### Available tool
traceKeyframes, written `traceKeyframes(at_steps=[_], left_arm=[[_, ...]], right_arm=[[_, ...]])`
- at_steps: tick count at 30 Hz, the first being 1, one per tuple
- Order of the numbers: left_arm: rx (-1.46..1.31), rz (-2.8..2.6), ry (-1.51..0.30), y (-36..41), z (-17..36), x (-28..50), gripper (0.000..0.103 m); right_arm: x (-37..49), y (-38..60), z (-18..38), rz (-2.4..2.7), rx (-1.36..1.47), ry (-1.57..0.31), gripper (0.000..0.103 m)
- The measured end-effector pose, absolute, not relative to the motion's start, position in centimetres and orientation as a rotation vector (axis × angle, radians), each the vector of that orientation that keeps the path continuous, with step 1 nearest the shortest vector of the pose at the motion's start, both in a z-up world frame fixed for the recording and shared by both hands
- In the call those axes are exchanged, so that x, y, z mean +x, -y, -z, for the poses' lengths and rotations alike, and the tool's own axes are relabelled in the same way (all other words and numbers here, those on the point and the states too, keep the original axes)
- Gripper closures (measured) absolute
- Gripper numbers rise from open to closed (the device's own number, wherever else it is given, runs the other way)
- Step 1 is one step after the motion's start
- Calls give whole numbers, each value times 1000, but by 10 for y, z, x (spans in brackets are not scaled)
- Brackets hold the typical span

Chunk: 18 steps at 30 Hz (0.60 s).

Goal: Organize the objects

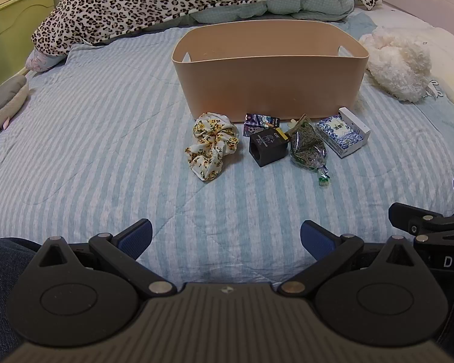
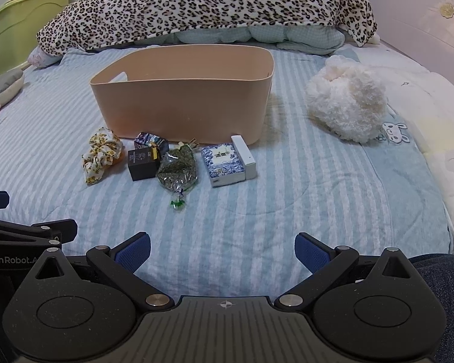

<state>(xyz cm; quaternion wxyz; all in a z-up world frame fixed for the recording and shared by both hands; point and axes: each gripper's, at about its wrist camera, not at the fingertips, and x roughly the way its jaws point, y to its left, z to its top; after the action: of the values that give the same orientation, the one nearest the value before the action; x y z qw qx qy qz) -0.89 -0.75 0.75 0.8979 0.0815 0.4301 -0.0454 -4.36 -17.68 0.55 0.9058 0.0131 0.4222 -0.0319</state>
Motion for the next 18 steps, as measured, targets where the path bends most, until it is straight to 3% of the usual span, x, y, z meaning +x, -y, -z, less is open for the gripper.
traceKeyframes(at_steps=[18], left_arm=[[175, 110, -903, 7, -8, -2, 0]], right_arm=[[-37, 176, -3, 71, 24, -888, 0]])
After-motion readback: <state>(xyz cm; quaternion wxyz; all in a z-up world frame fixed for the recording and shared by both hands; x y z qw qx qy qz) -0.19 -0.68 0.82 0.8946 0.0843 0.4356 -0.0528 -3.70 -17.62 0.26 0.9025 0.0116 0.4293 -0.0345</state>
